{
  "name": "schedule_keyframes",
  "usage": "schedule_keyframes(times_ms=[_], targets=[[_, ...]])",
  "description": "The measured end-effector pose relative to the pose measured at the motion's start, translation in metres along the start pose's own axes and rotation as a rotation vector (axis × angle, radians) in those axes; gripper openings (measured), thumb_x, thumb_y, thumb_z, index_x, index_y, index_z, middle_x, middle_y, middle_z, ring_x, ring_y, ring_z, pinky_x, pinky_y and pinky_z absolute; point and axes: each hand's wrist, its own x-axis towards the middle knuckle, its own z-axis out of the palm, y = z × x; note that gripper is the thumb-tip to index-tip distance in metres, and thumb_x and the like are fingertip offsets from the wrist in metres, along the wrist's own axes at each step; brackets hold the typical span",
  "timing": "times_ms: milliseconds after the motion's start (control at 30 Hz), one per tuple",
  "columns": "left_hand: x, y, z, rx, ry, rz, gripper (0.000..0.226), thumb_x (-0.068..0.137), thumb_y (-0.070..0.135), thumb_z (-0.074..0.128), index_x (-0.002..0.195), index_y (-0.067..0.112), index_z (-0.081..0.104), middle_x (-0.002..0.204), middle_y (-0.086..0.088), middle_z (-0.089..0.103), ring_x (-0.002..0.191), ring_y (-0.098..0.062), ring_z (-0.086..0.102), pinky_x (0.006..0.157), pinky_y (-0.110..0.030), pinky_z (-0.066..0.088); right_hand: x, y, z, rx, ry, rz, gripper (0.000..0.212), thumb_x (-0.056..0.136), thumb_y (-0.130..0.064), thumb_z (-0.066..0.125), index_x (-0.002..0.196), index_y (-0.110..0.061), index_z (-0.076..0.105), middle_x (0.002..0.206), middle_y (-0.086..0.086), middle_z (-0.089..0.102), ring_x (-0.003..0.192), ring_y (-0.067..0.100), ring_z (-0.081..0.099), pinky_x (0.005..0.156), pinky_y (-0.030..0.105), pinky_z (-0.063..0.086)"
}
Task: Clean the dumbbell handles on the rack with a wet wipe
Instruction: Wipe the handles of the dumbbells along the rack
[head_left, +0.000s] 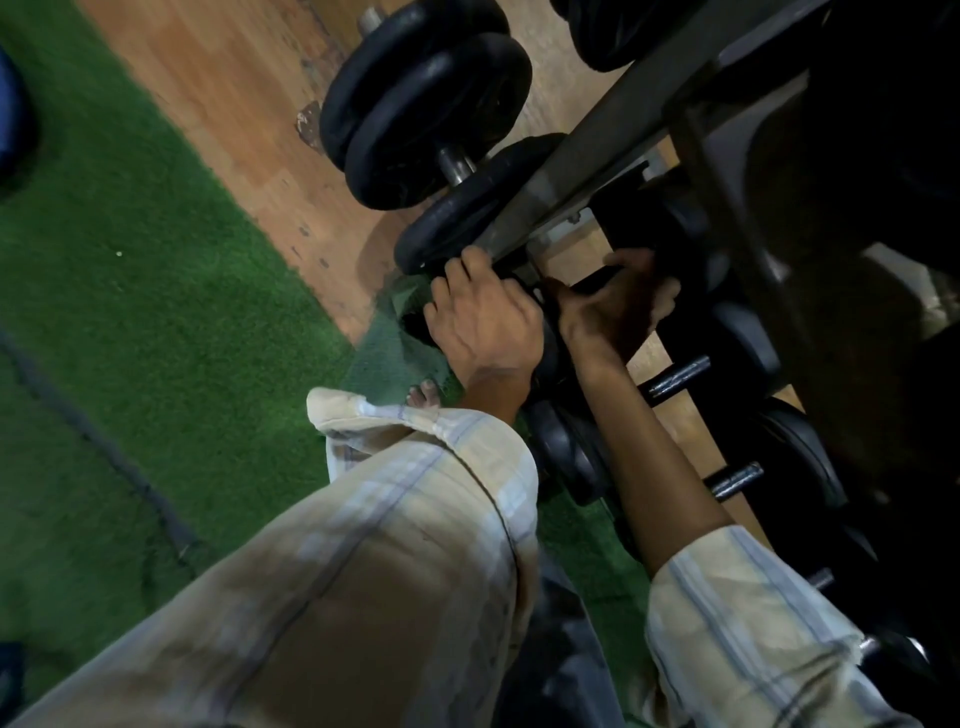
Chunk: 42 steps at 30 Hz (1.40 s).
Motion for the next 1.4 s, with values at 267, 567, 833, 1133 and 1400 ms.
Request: schedule_keyframes(times_ms=[267, 567, 833, 1133, 1400], targets=[[0.000, 0.000, -0.001, -0.012, -0.017, 0.001, 0.035, 0.083, 0.031, 0.039, 0.109, 0.016, 0.058, 0.107, -0.008, 0.063, 0.099, -0.031, 0.058, 0.084, -0.045, 0.043, 0.022, 0.009, -0.007, -0.332, -0.467, -0.589, 0.031, 0.094, -0.028, 0.065, 0.124, -0.031, 0.070, 0.131, 0.000, 0.067, 0.118, 0.024, 0.062, 0.093, 0.029, 0.052], [-0.001, -0.001, 0.000, -0.019, -0.016, 0.004, 0.038, 0.083, 0.032, 0.037, 0.110, 0.016, 0.059, 0.106, -0.007, 0.063, 0.098, -0.030, 0.058, 0.081, -0.044, 0.044, 0.032, 0.020, -0.043, -0.256, -0.226, -0.758, 0.021, 0.099, -0.029, 0.061, 0.115, -0.023, 0.074, 0.108, -0.001, 0.076, 0.096, 0.015, 0.071, 0.074, 0.011, 0.043], [0.000, 0.000, 0.001, 0.002, -0.023, -0.002, 0.041, 0.085, 0.033, 0.034, 0.113, 0.016, 0.059, 0.108, -0.007, 0.063, 0.099, -0.030, 0.059, 0.082, -0.045, 0.045, 0.024, 0.014, -0.045, -0.304, -0.246, -0.714, 0.019, 0.099, -0.030, 0.059, 0.114, -0.025, 0.070, 0.110, -0.001, 0.074, 0.099, 0.020, 0.070, 0.072, 0.019, 0.042], [-0.001, 0.001, -0.001, -0.007, -0.016, 0.003, 0.048, 0.082, 0.036, 0.026, 0.111, 0.015, 0.058, 0.107, -0.007, 0.062, 0.098, -0.031, 0.058, 0.081, -0.045, 0.044, 0.024, 0.015, -0.044, -0.349, -0.276, -0.828, 0.024, 0.100, -0.035, 0.055, 0.113, -0.025, 0.072, 0.115, -0.004, 0.067, 0.101, 0.022, 0.067, 0.079, 0.030, 0.051], [-0.002, 0.002, -0.001, -0.012, 0.002, 0.009, 0.048, 0.081, 0.036, 0.026, 0.110, 0.015, 0.059, 0.106, -0.008, 0.063, 0.098, -0.032, 0.059, 0.082, -0.046, 0.044, 0.025, 0.036, -0.051, -0.201, -0.177, -0.776, 0.026, 0.104, -0.017, 0.051, 0.123, -0.015, 0.069, 0.128, 0.003, 0.068, 0.113, 0.015, 0.063, 0.093, 0.026, 0.052]])
